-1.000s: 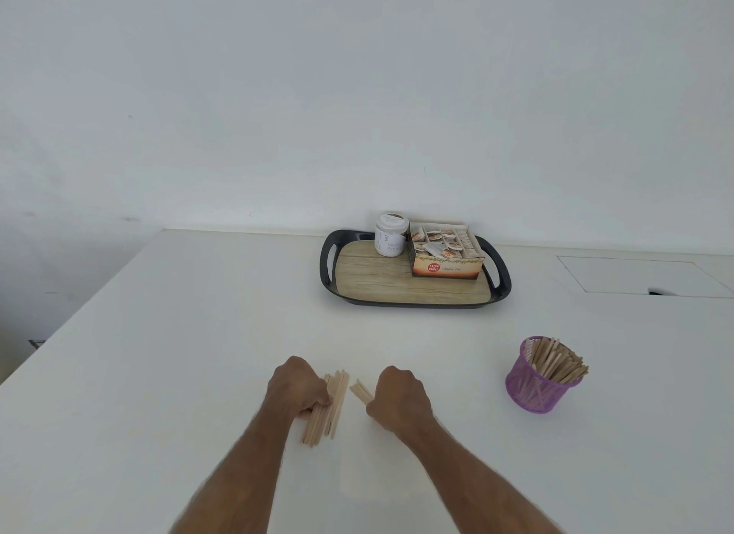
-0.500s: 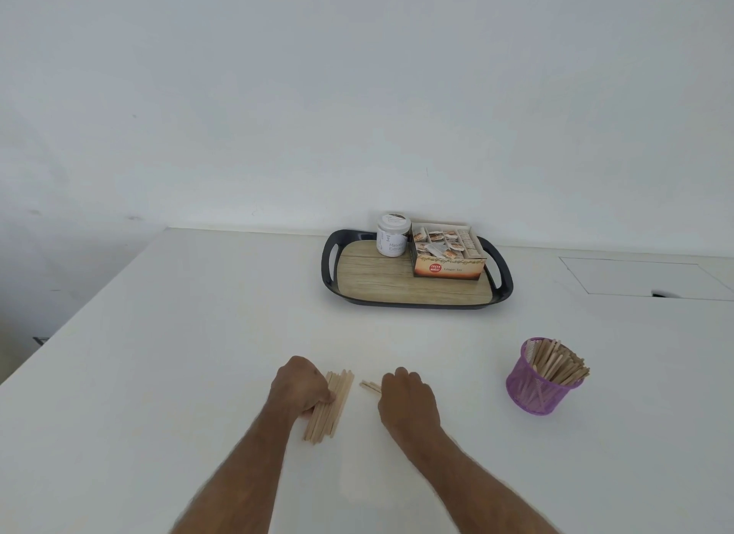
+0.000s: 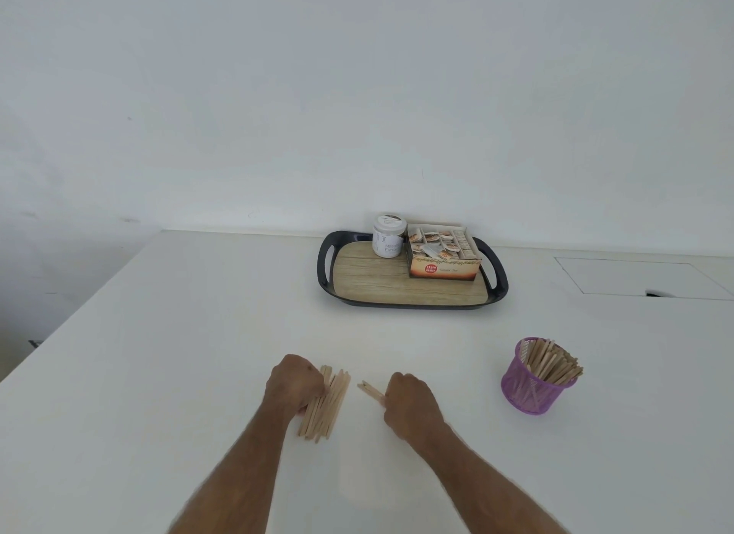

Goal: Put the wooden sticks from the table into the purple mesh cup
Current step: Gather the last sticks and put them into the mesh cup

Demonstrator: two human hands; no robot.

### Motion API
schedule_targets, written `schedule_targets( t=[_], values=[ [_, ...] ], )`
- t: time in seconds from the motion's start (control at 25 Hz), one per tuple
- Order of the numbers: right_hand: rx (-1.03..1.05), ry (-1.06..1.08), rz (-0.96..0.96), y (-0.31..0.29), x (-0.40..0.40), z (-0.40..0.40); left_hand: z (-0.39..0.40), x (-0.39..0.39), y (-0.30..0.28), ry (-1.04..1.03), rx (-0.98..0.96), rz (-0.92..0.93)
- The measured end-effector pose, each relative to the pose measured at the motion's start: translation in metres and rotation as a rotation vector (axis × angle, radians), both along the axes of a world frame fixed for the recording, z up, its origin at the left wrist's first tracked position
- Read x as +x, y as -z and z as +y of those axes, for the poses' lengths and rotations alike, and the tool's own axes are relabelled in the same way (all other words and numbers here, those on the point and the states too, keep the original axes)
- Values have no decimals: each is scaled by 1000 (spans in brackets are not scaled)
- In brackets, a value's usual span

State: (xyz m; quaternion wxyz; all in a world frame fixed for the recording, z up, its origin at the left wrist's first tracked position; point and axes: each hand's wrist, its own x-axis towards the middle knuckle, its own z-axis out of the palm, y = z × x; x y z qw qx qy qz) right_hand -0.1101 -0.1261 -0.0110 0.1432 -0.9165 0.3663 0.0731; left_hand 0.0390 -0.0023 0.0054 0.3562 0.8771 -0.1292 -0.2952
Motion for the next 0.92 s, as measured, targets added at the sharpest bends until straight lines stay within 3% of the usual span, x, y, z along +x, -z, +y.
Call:
schedule_targets(
  t=[0.2, 0.32, 0.56, 0.72, 0.92],
  values=[
    [-70, -73, -27, 0, -6, 11, -2, 4, -2, -49, -51, -70],
    [-52, -9, -62, 0, -7, 11, -5, 4, -6, -79, -94, -82],
    [60, 80, -153, 1, -14, -10, -21, -7, -14, -137, -327, -26],
    [195, 221, -427, -14, -23, -28, -40, -24, -20, -140, -488, -13],
    [195, 331, -816, -42, -43, -57, -79, -54, -32, -127, -649, 54]
  ],
)
